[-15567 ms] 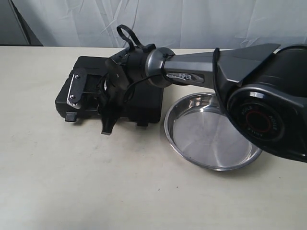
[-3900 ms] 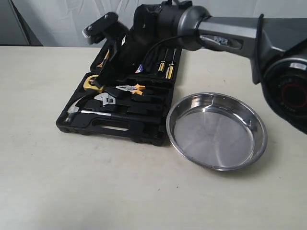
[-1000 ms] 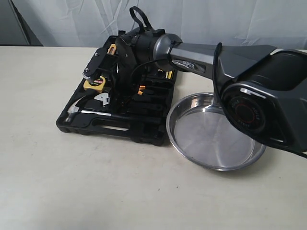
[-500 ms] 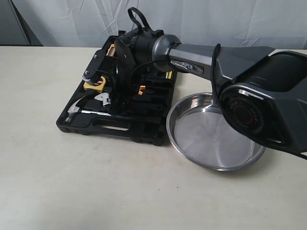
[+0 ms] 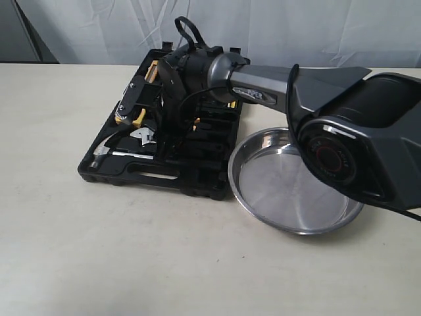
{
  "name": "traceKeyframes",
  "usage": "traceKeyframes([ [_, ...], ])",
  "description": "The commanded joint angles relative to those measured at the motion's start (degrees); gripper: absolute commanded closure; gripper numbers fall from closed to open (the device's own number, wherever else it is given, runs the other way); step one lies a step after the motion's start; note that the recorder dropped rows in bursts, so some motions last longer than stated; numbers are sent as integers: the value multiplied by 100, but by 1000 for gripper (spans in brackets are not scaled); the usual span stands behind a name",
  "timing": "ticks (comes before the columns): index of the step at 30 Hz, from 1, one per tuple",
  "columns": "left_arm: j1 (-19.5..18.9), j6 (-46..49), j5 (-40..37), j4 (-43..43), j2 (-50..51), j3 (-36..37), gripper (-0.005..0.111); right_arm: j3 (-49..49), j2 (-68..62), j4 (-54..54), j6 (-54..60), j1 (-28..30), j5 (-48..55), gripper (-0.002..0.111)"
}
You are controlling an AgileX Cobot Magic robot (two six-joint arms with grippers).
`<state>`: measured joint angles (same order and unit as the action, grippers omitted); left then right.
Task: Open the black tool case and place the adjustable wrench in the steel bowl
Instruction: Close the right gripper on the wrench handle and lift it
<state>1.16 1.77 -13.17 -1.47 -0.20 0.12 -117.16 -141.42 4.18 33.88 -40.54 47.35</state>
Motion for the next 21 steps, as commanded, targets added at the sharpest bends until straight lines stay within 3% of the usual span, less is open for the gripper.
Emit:
traceKeyframes([
  [1,6,-5,-12,-21,20,-12,106,41,-29,133,65,45,49,63],
  [6,6,-5,-12,-21,20,-12,106,41,-80,133,65,45,50,66],
  [17,6,-5,-12,-21,20,-12,106,41,-273,133,65,45,50,108],
  [21,6,-5,-12,-21,20,-12,106,41,-216,133,65,45,50,109],
])
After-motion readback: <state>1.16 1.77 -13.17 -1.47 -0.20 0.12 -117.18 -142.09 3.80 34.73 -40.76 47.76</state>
